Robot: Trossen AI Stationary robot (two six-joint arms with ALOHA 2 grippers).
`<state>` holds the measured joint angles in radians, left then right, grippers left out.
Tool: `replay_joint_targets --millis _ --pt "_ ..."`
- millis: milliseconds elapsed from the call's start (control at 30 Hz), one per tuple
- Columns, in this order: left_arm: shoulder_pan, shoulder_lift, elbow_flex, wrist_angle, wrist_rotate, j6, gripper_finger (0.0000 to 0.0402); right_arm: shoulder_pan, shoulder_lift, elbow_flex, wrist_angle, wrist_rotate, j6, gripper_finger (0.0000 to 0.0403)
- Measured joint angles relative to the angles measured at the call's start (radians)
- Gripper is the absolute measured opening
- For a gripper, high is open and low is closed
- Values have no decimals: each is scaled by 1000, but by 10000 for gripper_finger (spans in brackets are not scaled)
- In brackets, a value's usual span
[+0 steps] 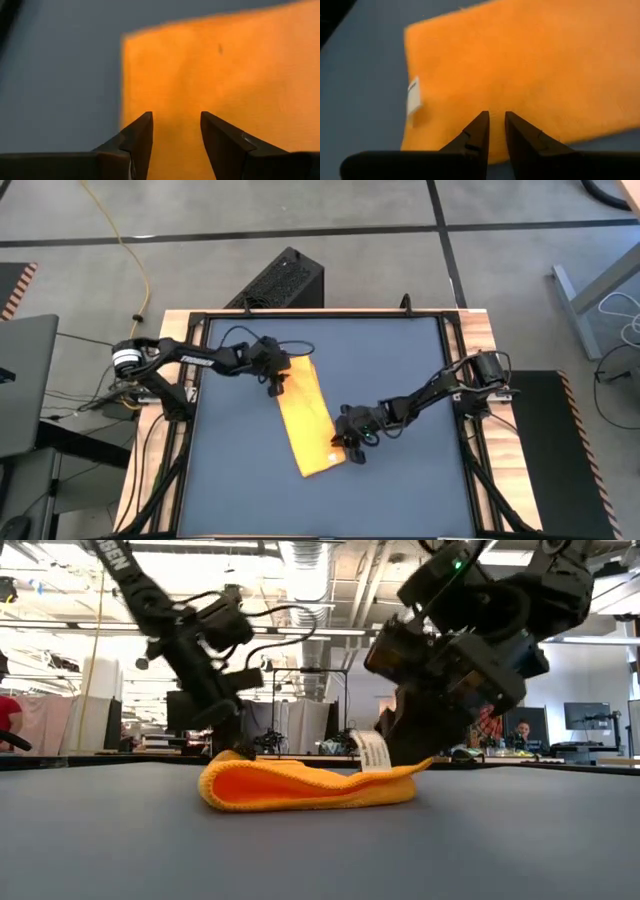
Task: Roll towel
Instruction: Roll the orange microfiber towel
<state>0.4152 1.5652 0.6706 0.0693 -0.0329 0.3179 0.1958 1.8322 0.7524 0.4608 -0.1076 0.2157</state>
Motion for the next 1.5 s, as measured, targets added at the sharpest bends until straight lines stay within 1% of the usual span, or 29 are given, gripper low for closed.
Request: replay_joint_targets --millis 100,200,300,333,433,500,533,633,733,833,933,1033,1133,1267,1367,1433,1500 --pt "-1 -6 95 -158 46 29 155 -9 -6 31 4 17 -53 90" --pt "-17 -8 135 -193 138 -20 155 -41 -14 65 4 52 -134 90" --pt "-52 -7 107 -155 289 -110 155 -97 -18 93 1 67 -186 90" --pt "-73 -7 84 -128 317 -140 155 -122 -19 98 6 67 -196 89" --pt "-157 -7 5 -5 334 -232 155 -209 -20 96 3 63 -221 80" --pt "-219 -7 -30 101 330 -300 155 -269 -20 91 -1 63 -232 72" --pt "-252 -7 -42 159 311 -327 155 -298 -19 90 0 63 -241 67" --pt "-358 -7 -69 269 205 -367 155 -376 -13 92 5 59 -266 58" --pt "-442 -7 -71 290 128 -392 155 -421 -12 91 2 58 -277 54" --pt "-496 -1 -71 279 85 -441 155 -432 -12 92 4 52 -301 54" --pt "-534 11 -71 281 56 -470 155 -433 -12 91 9 48 -329 54" --pt "-556 43 -69 298 19 -480 155 -434 -12 91 54 48 -331 54" --pt "-571 87 -70 297 13 -528 155 -440 -11 95 110 39 -350 54" --pt "-603 133 -68 295 18 -563 155 -459 -11 107 90 20 -336 48" --pt "-628 137 -69 289 16 -563 155 -462 -11 107 98 -1 -321 34" --pt "-639 130 -69 282 15 -563 155 -451 23 112 151 -15 -316 22" --pt "-641 120 -69 279 18 -563 155 -442 73 114 224 -54 -306 15"
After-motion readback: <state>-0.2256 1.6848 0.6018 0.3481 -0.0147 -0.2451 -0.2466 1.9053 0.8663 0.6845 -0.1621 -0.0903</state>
